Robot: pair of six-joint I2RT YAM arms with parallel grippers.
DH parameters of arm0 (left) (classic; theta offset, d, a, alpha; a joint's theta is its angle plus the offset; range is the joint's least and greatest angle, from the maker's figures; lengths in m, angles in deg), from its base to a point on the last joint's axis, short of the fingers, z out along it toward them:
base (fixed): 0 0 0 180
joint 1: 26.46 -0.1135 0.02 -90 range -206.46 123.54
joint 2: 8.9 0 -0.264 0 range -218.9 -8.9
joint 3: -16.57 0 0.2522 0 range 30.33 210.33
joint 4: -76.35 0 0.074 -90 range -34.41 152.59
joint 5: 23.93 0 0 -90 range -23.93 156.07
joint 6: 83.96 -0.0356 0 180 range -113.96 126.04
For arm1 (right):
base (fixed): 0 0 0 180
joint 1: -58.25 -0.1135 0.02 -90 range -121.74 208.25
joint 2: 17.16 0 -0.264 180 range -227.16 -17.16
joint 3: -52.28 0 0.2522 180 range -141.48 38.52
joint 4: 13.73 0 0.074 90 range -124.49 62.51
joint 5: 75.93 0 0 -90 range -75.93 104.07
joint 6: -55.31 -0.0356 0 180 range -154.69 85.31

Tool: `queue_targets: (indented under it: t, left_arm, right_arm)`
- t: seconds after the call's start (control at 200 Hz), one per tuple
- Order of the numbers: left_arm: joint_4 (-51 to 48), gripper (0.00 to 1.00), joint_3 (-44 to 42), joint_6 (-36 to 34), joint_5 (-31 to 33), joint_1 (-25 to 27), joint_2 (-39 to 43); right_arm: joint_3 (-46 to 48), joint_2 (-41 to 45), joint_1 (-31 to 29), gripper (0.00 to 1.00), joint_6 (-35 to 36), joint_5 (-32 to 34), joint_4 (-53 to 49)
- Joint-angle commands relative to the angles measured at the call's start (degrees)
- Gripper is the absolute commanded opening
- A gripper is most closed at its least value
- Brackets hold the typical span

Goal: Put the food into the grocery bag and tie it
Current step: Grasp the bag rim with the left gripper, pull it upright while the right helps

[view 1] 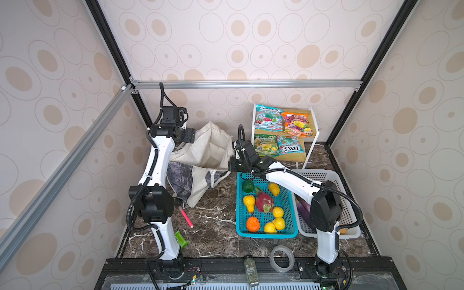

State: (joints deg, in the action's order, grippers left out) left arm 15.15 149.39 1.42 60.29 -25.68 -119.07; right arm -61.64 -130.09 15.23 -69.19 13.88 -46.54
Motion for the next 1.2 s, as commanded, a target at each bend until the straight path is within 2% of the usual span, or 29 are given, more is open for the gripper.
queue_targets:
  t: [0.0, 0.05, 0.095, 0.2, 0.235, 0.26, 0.33, 0.425, 0.63, 0.81, 1.0, 1.07, 1.195]
  left_arm:
    - [-2.01, 0.84, -1.38, -1.82, -2.22, 1.76, -0.57]
    - [-2.96, 0.78, -0.57, -1.45, -1.43, 1.95, -1.97]
    - [-4.79, 0.68, 1.24, -0.88, -1.18, 2.03, -3.65]
    - [-6.63, 0.33, 3.25, 0.02, -3.99, 2.72, -5.24]
    - [-6.69, 0.16, 3.61, 0.28, -4.21, 2.91, -5.08]
    - [-6.7, 0.0, 3.99, 0.9, -3.79, 3.0, -4.85]
    - [-6.1, 0.0, 4.71, 3.08, -2.09, 2.99, -3.27]
    - [-3.97, 0.0, 5.04, 6.42, -0.89, 2.84, 0.04]
    - [-4.83, 0.0, 5.5, 12.48, -0.46, 2.86, 5.01]
    - [2.48, 0.0, -10.63, 16.01, -4.53, 2.92, 15.49]
    - [14.36, 0.0, -29.84, 23.36, -13.28, 3.99, 27.25]
    - [17.63, 0.0, -36.01, 25.47, -11.44, 6.33, 30.84]
    - [22.95, 0.0, -43.62, 27.73, -10.92, 6.53, 35.2]
  right_arm:
    - [-0.91, 2.26, 0.1, 0.11, 3.38, 1.08, -3.41]
    - [-0.36, 2.74, 0.09, 0.11, 3.81, 0.93, -2.96]
    - [0.33, 3.16, 0.05, 0.11, 3.99, 0.66, -2.42]
    - [0.65, 3.72, 0.05, 0.1, 5.1, 0.18, -1.88]
    - [0.31, 3.84, 0.09, 0.06, 5.82, 0.15, -2.16]
    - [-0.16, 3.98, 0.13, 0.05, 6.43, 0.42, -2.97]
    - [-1.67, 4.49, 0.08, 0.0, 8.31, 1.45, -5.71]
    - [-2.34, 6.05, 0.12, 0.0, 10.99, 2.2, -7.75]
    - [-6.28, 7.54, 0.78, 0.0, 16.41, -2.34, -15.62]
    - [-4.55, 10.35, 4.81, 0.0, 19.87, -12.7, -20.09]
    - [-4.6, 9.29, 5.56, 0.03, 21.81, -14.03, -21.6]
    - [-4.45, 8.85, 5.52, 0.13, 20.85, -14.52, -21.09]
    - [-4.14, 8.66, 4.85, 0.33, 18.43, -13.84, -21.96]
